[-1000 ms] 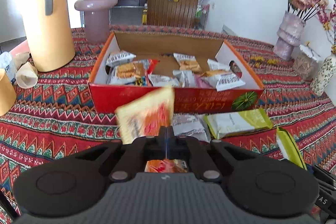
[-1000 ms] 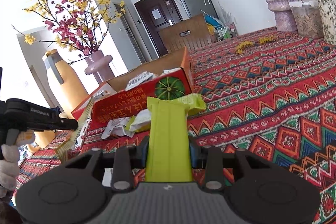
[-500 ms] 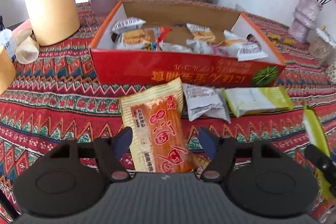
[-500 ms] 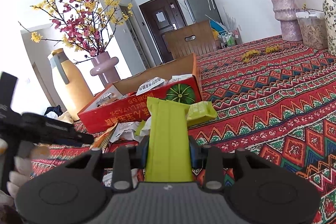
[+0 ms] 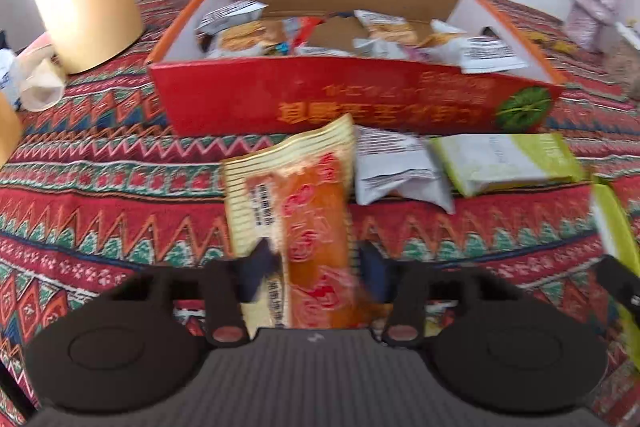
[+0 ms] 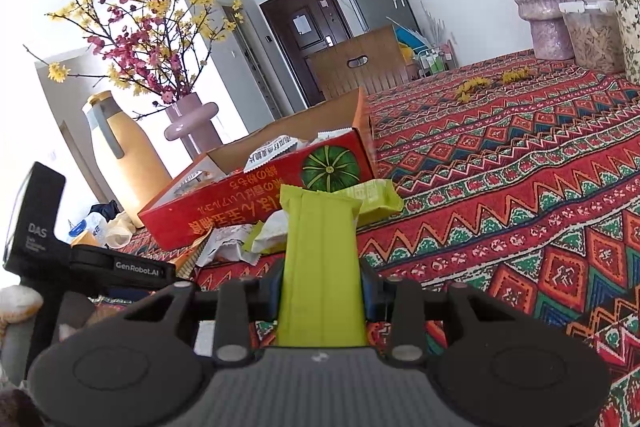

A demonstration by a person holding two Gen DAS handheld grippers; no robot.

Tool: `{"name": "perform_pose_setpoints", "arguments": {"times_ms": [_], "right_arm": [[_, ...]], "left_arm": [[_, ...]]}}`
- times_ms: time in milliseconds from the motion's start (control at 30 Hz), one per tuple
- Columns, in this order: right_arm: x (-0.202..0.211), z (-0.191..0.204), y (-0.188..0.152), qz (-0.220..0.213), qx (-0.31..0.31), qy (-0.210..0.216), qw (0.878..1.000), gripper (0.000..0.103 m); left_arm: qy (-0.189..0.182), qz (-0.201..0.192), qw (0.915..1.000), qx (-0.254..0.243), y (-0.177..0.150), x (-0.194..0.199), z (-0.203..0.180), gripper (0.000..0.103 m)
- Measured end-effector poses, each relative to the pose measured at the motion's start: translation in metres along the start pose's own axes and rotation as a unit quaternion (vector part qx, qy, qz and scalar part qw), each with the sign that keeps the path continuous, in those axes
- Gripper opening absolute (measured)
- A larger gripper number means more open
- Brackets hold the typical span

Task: Organize snacks

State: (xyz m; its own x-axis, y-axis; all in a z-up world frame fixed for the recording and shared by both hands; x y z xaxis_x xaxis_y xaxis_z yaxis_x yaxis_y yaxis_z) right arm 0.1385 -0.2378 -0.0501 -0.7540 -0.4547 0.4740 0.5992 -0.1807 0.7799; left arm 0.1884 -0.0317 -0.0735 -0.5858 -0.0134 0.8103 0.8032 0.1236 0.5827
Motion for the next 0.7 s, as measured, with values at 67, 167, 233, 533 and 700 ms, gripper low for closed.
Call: {"name": "perform_pose_setpoints", "arguments": {"times_ms": [67,167,233,533,700], "right_arm": [[-0.001,0.0,0.0,0.001,-0.001,-0.001,1.0,0.035],[0.0,0.001,0.0,0.0,0.001,-0.001,1.0,0.035],[0.002,0.002,0.0,-0.001,0.002,-0.001,1.0,0.035],[0.01,0.01,0.003,-0.009,0.011,-0.003,1.0,0.035],[0.012,0.012,0.003,-0.01,0.014,-0.004,1.0,0.035]], "left_arm": [[0.002,-0.008,0.9999,-0.008,-0.001,0.003,-0.004,0.037],[-0.003,-0.013,0.9998,-0.012,-0.001,0.005,-0.006,0.035],[-0.012,-0.016,0.9997,-0.011,-0.001,0.009,-0.006,0.032],[-0.026,-0.031,0.9992,-0.006,0.0,0.022,0.0,0.028],[-0.03,-0.038,0.9988,-0.007,0.0,0.025,0.002,0.027]]}}
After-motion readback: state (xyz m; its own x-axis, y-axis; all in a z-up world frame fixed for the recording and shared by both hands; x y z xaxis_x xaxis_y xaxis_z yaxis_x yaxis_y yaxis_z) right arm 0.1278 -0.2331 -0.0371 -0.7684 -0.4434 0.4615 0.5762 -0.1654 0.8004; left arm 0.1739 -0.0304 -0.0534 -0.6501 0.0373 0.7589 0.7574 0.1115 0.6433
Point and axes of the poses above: each gripper's, at about its wrist camera, not at the fingertips, and x roughly against the way its jaws point, z to its left, y to its top, the point moved 5 cm from there along -x, roughly the way its jaws point, and after that the axes turned 3 degrees about -y, right-handed, at the moved point
